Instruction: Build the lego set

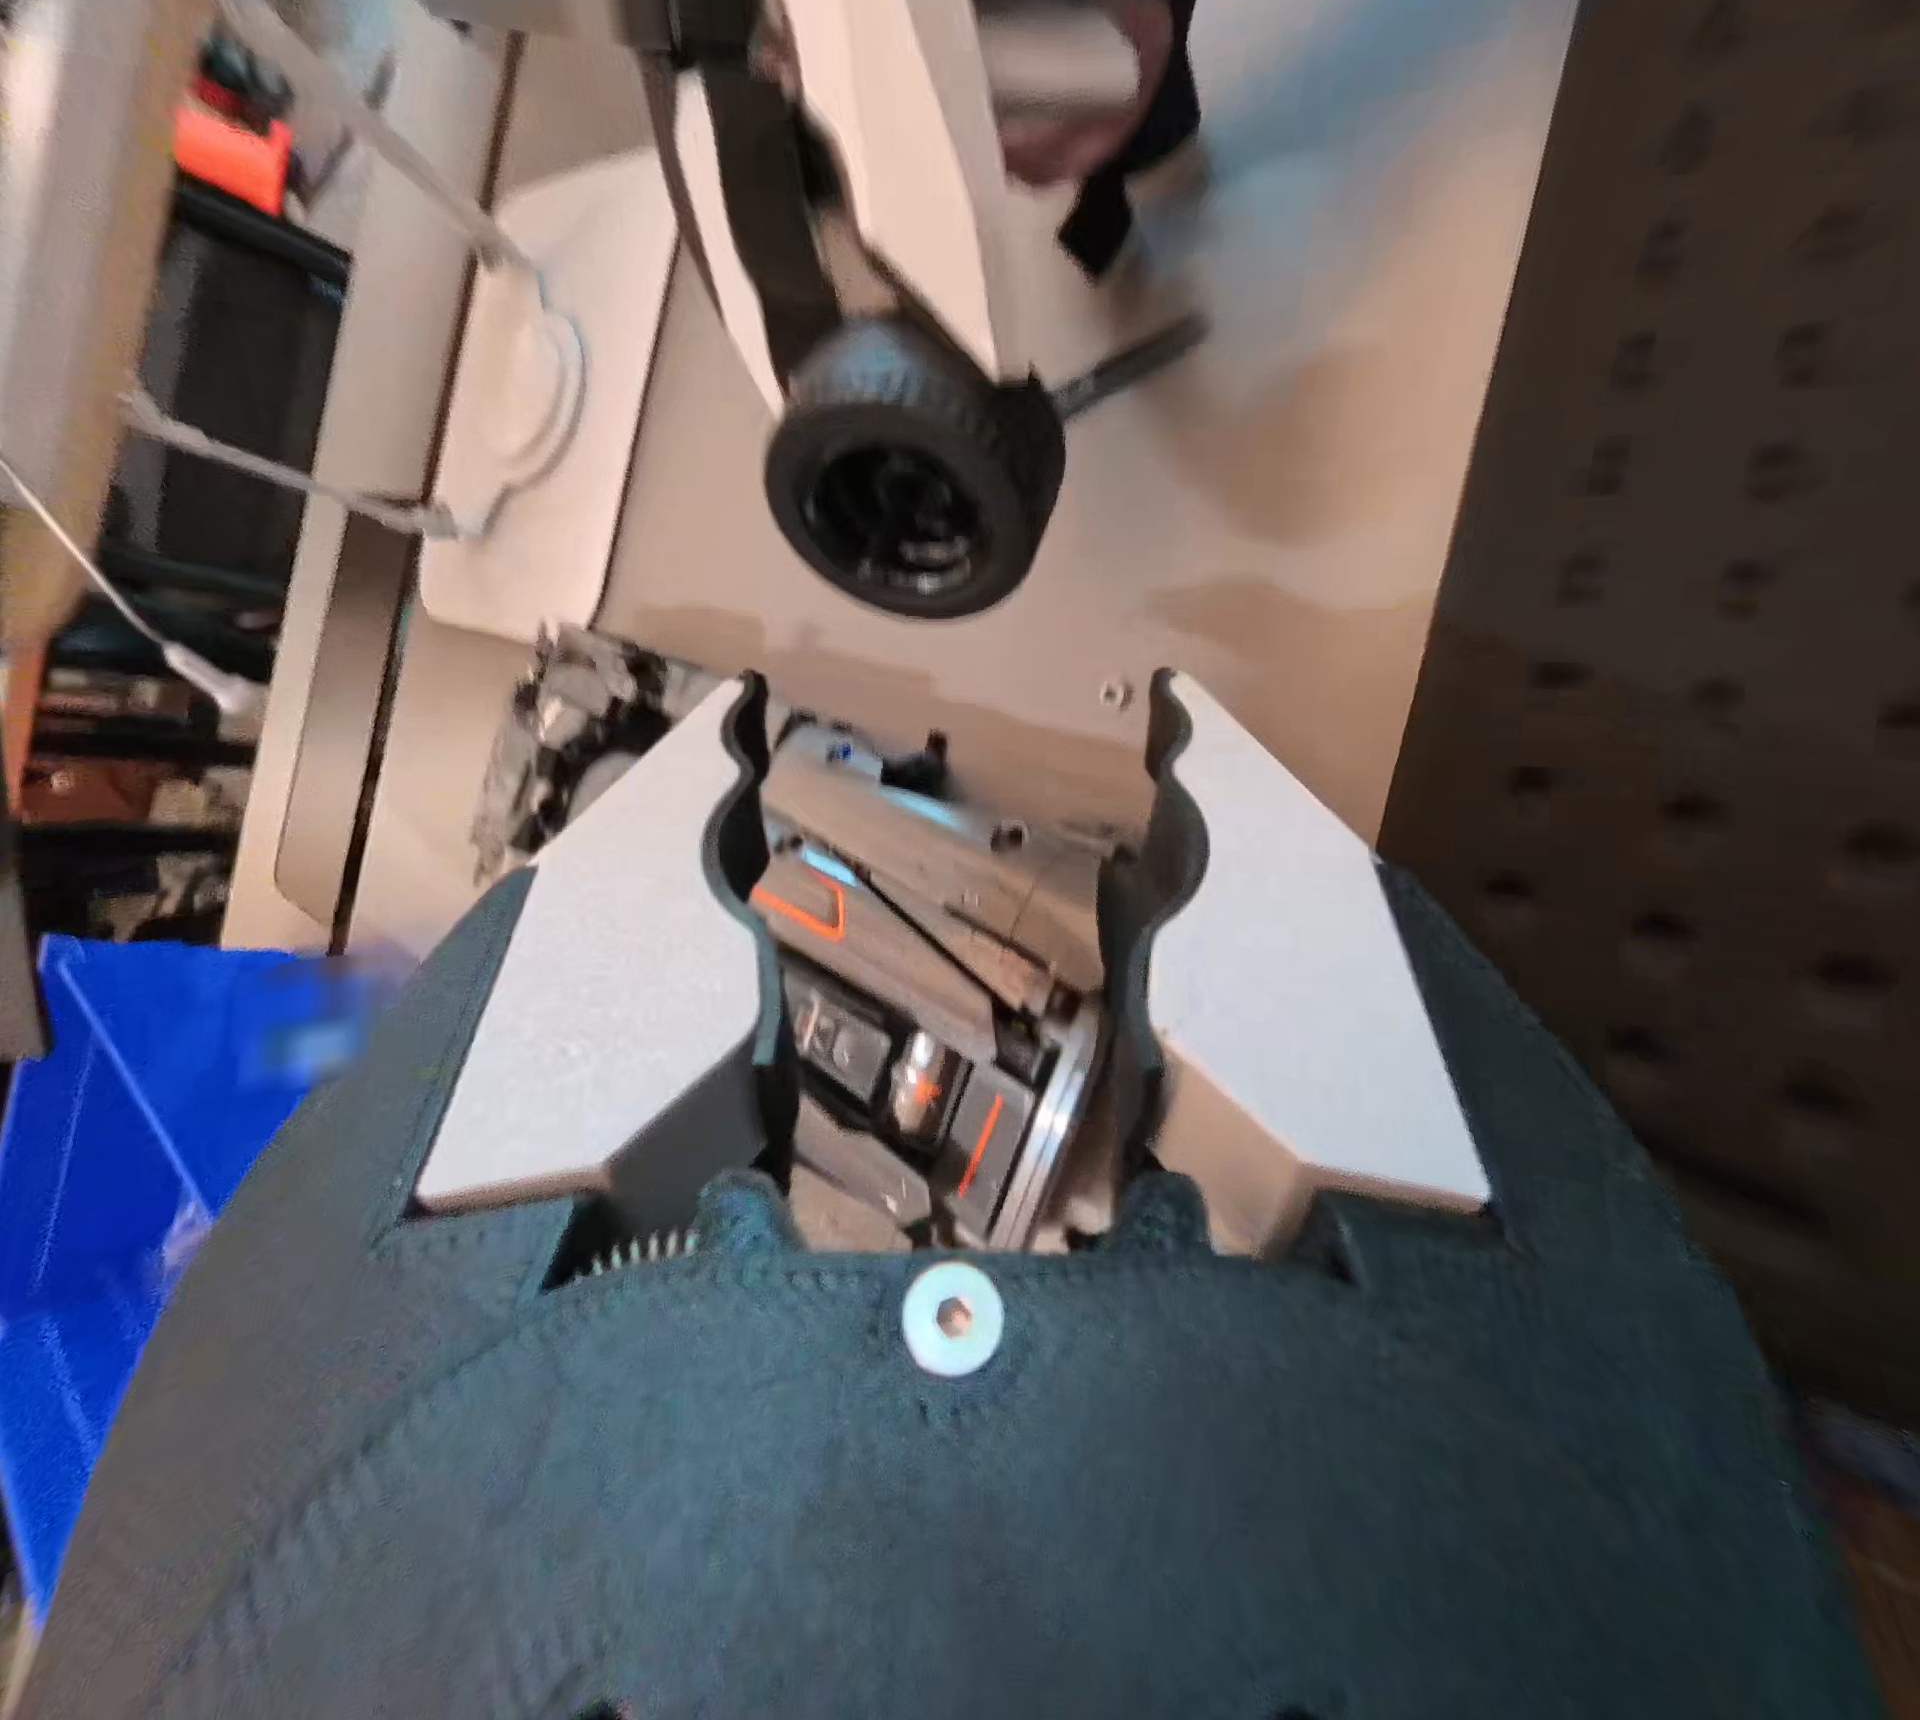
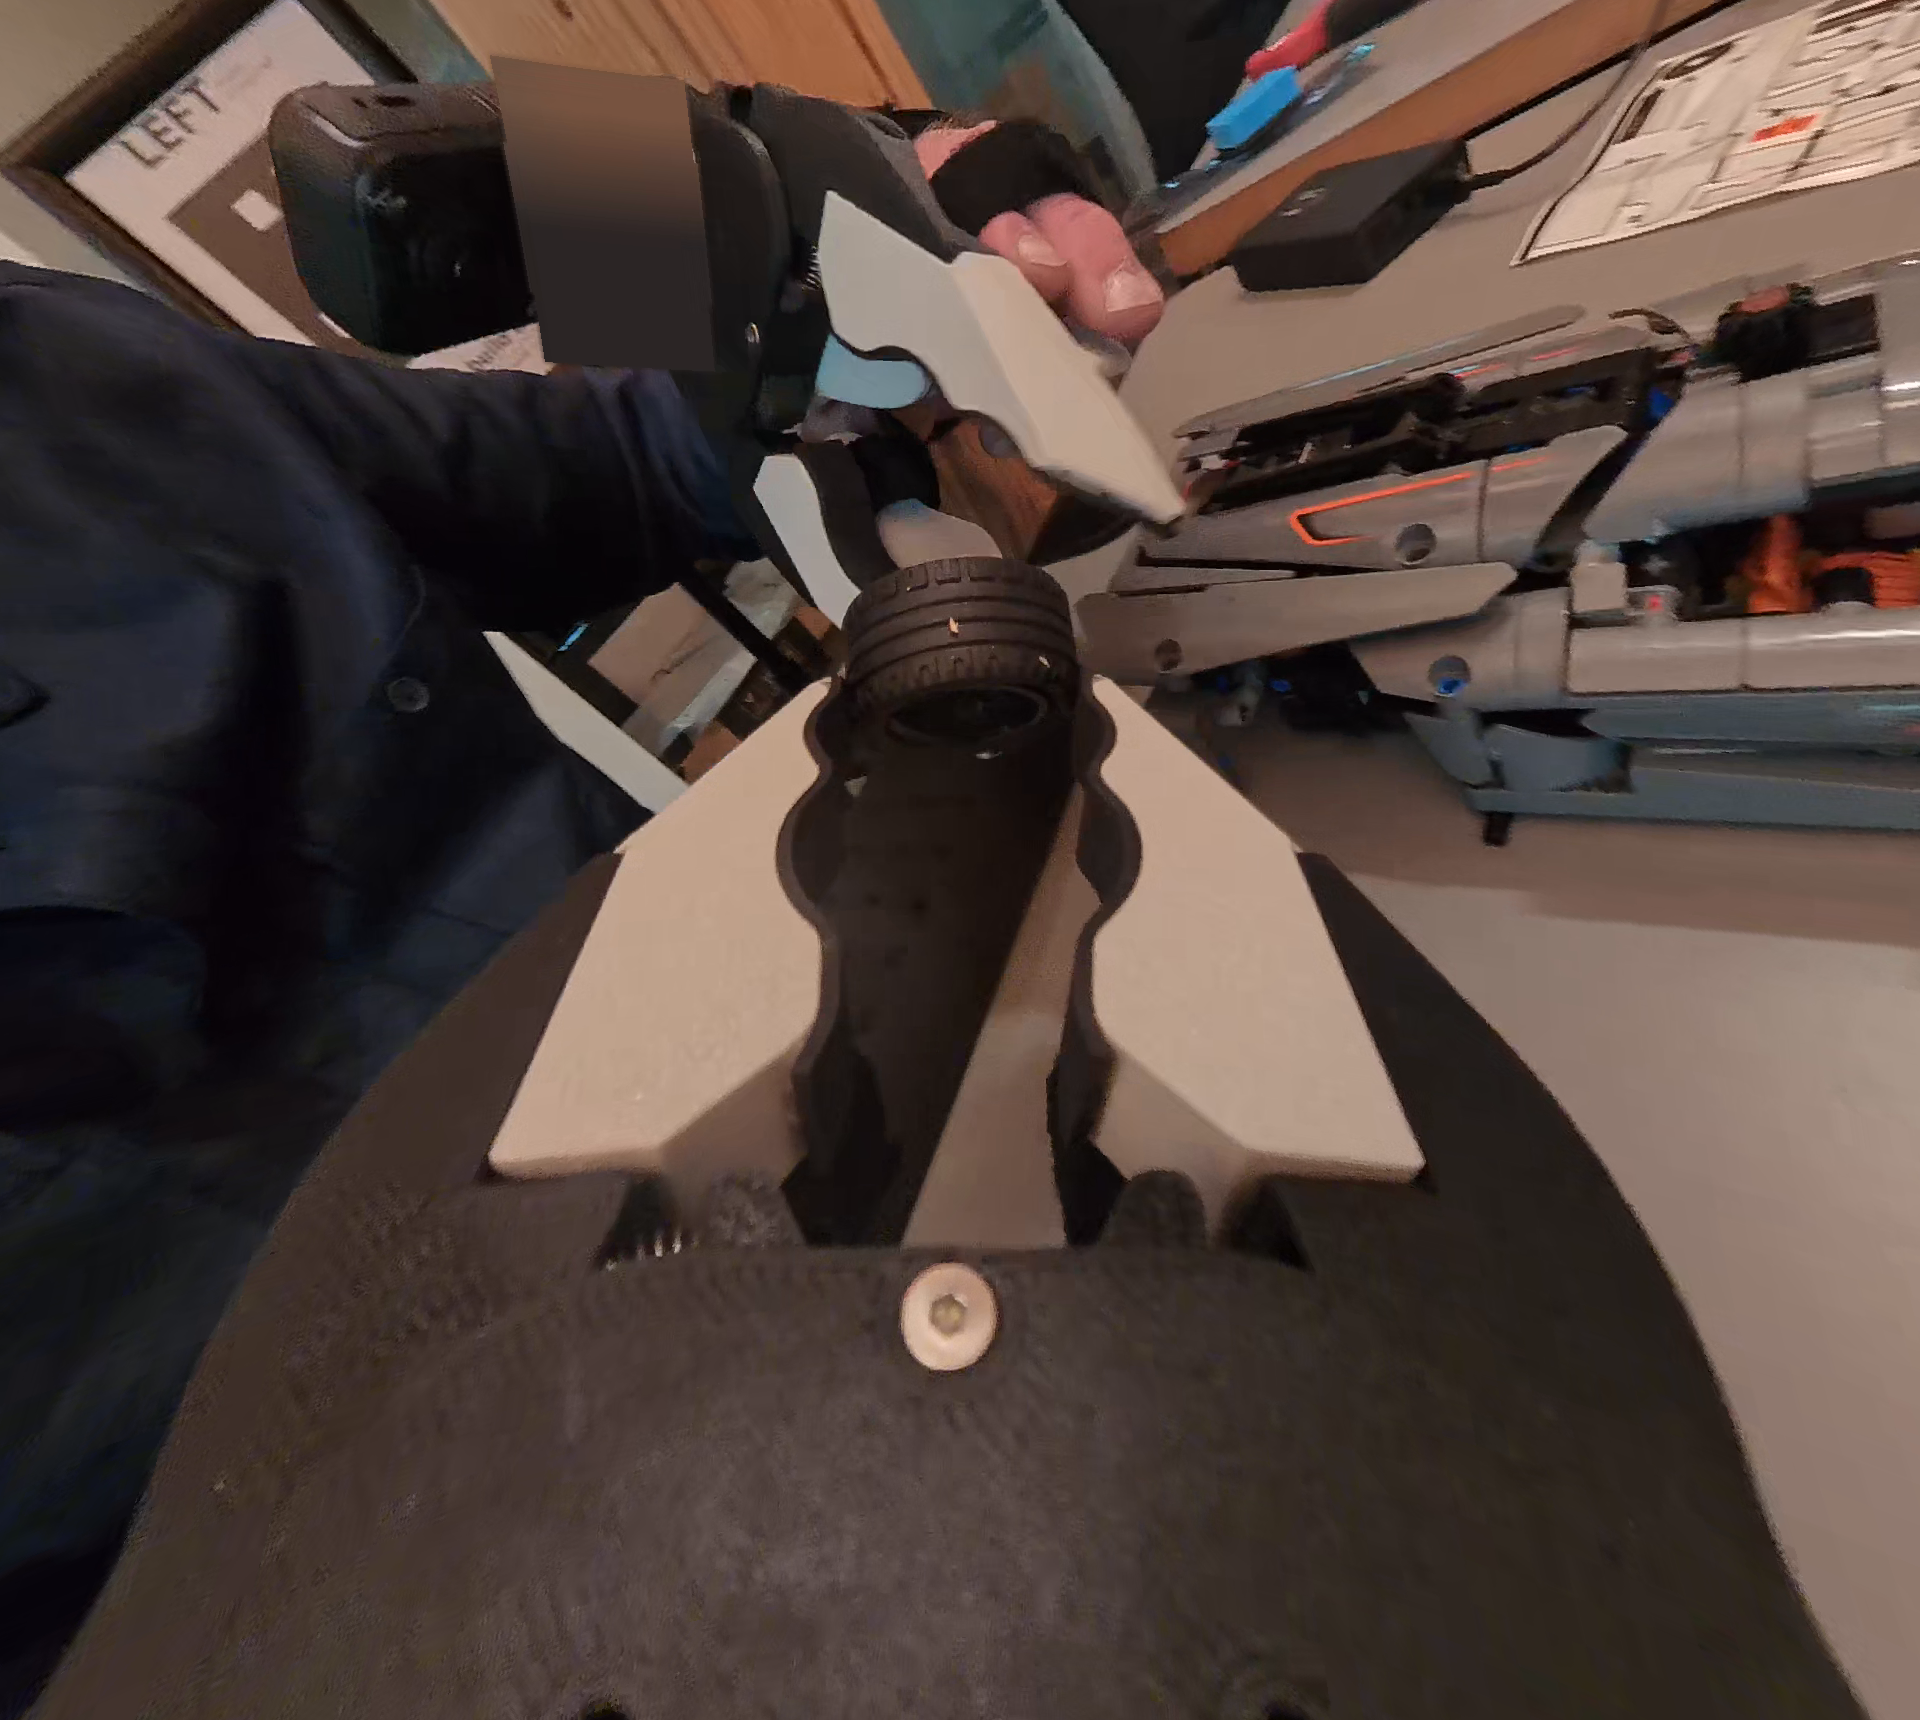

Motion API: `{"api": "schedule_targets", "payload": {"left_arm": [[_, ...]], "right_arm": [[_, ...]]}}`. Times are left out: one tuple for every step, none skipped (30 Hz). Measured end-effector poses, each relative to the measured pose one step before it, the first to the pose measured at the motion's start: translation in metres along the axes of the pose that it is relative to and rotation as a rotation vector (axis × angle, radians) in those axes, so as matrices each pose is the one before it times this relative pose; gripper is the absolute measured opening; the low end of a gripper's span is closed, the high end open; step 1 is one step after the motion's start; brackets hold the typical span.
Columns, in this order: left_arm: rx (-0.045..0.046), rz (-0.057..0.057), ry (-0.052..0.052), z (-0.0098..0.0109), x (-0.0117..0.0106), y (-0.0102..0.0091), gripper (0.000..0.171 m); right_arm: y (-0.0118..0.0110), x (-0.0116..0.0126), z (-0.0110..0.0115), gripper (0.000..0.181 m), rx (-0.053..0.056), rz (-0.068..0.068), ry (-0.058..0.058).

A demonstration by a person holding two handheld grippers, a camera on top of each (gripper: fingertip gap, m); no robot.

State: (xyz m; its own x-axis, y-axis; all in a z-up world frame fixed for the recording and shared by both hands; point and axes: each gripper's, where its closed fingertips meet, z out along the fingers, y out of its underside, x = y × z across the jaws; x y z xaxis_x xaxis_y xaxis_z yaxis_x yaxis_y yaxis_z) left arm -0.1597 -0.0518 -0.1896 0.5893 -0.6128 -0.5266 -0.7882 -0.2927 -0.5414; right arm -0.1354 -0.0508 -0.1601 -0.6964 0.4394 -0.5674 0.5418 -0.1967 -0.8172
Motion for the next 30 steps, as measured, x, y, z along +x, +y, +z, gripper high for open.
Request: {"api": "schedule_targets", "payload": {"left_arm": [[0.04981,0.0077,0.0013,-0.00212,0.00046,-0.01175,0.066],[0.04345,-0.0025,0.0002,-0.00135,-0.00004,-0.01070,0.064],[0.03160,-0.0127,0.0157,-0.00025,0.00159,-0.00896,0.063],[0.02216,-0.0123,0.0228,0.00098,0.00298,-0.00708,0.061],[0.02642,-0.0056,-0.0021,0.00132,0.00013,-0.00673,0.058],[0.02321,-0.0095,0.0003,0.00193,0.00056,-0.00528,0.058],[0.01585,-0.0210,0.0021,0.00191,-0.00001,-0.00388,0.053],[0.01760,-0.0099,-0.0011,0.00081,-0.00033,-0.00345,0.051],[0.01532,-0.0108,-0.0188,-0.00019,-0.00315,-0.00237,0.051],[0.00110,-0.0211,-0.0113,-0.00004,-0.00307,-0.00052,0.050],[-0.01742,-0.0158,-0.0266,0.00004,-0.00532,0.00118,0.050],[-0.04582,0.0206,-0.0657,0.00010,-0.00946,0.00398,0.050],[-0.06352,0.0721,-0.0686,0.00064,-0.00725,0.00509,0.049],[-0.06769,0.0917,-0.0640,0.00158,-0.00507,0.00486,0.049],[-0.07278,0.0820,-0.0653,0.00210,-0.00522,0.00477,0.049],[-0.06889,0.0812,-0.0401,0.00310,-0.00144,0.00442,0.049],[-0.05396,0.0815,-0.0440,0.00262,-0.00155,0.00257,0.050],[-0.02000,0.0601,-0.0334,0.00163,-0.00058,-0.00182,0.050],[-0.00338,0.0336,-0.0067,0.00142,0.00205,-0.00388,0.050],[-0.01755,0.0262,-0.0055,0.00205,0.00117,-0.00166,0.050],[-0.03136,0.0221,-0.0220,0.00227,-0.00212,0.00125,0.050],[-0.01763,0.0117,-0.0079,0.00197,-0.00109,0.00082,0.050],[-0.00355,-0.0015,0.0051,0.00164,-0.00006,0.00040,0.051],[0.00574,-0.0085,0.0085,0.00106,-0.00038,0.00011,0.051],[-0.00364,-0.0264,0.0175,0.00102,-0.00072,0.00189,0.053],[-0.00327,-0.0410,0.0222,0.00054,-0.00128,0.00170,0.060],[0.02184,-0.0564,0.0205,-0.00111,-0.00239,-0.00077,0.062],[0.04060,-0.0811,0.0400,-0.00216,-0.00097,-0.00255,0.063],[0.05867,-0.1012,0.0613,-0.00301,0.00111,-0.00529,0.062],[0.07127,-0.1050,0.0573,-0.00385,0.00015,-0.00732,0.059]], "right_arm": [[0.00016,-0.00291,0.00007,0.041,0.0007,0.0077,-0.0253],[0.00022,-0.00246,0.00020,0.041,-0.0001,0.0053,-0.0211],[-0.00067,-0.00367,0.00030,0.041,0.0044,0.0009,-0.0262],[-0.00083,-0.00577,0.00046,0.041,0.0056,0.0029,-0.0389],[0.00017,-0.00516,0.00076,0.041,-0.0001,0.0049,-0.0349],[0.00132,-0.00343,0.00109,0.041,-0.0056,0.0007,-0.0225],[0.00036,-0.00250,0.00041,0.041,-0.0009,-0.0003,-0.0157],[-0.00233,-0.00132,-0.00132,0.041,0.0157,0.0060,-0.0097],[-0.00345,0.00037,-0.00252,0.041,0.0215,0.0058,0.0016],[-0.00361,0.00258,-0.00270,0.041,0.0196,-0.0056,0.0227],[-0.00468,0.00450,-0.00373,0.042,0.0220,-0.0131,0.0436],[-0.00504,0.00368,-0.00473,0.044,0.0243,-0.0096,0.0414],[-0.00490,0.00241,-0.00494,0.045,0.0252,0.0033,0.0275],[-0.00405,0.00326,-0.00408,0.045,0.0213,0.0076,0.0287],[-0.00292,0.00261,-0.00223,0.045,0.0138,-0.0005,0.0236],[-0.00161,-0.00057,0.00007,0.045,0.0053,-0.0045,0.0047],[0.00075,-0.00006,0.00160,0.045,-0.0070,0.0028,0.0050],[0.00296,0.00334,0.00217,0.044,-0.0159,0.0109,0.0211],[0.00357,0.00467,0.00222,0.042,-0.0163,0.0124,0.0246],[0.00248,0.00115,0.00226,0.039,-0.0098,0.0052,0.0033],[0.00055,0.00010,0.00121,0.031,-0.0026,-0.0037,0.0034],[-0.00047,0.00272,-0.00068,0.028,0.0011,-0.0061,0.0237],[-0.00069,0.00076,-0.00177,0.028,0.0011,-0.0061,0.0105],[-0.00259,0.00066,-0.00236,0.026,0.0097,-0.0176,0.0158],[-0.00464,0.00112,-0.00321,0.025,0.0212,-0.0285,0.0261],[-0.00454,-0.00156,-0.00347,0.025,0.0202,-0.0164,0.0040],[-0.00372,-0.00379,-0.00305,0.025,0.0172,-0.0059,-0.0179],[-0.00348,-0.00249,-0.00219,0.024,0.0180,-0.0116,-0.0111],[-0.00210,-0.00318,-0.00077,0.024,0.0103,-0.0241,-0.0114],[-0.00004,-0.00508,0.00025,0.025,-0.0047,-0.0248,-0.0213]]}}
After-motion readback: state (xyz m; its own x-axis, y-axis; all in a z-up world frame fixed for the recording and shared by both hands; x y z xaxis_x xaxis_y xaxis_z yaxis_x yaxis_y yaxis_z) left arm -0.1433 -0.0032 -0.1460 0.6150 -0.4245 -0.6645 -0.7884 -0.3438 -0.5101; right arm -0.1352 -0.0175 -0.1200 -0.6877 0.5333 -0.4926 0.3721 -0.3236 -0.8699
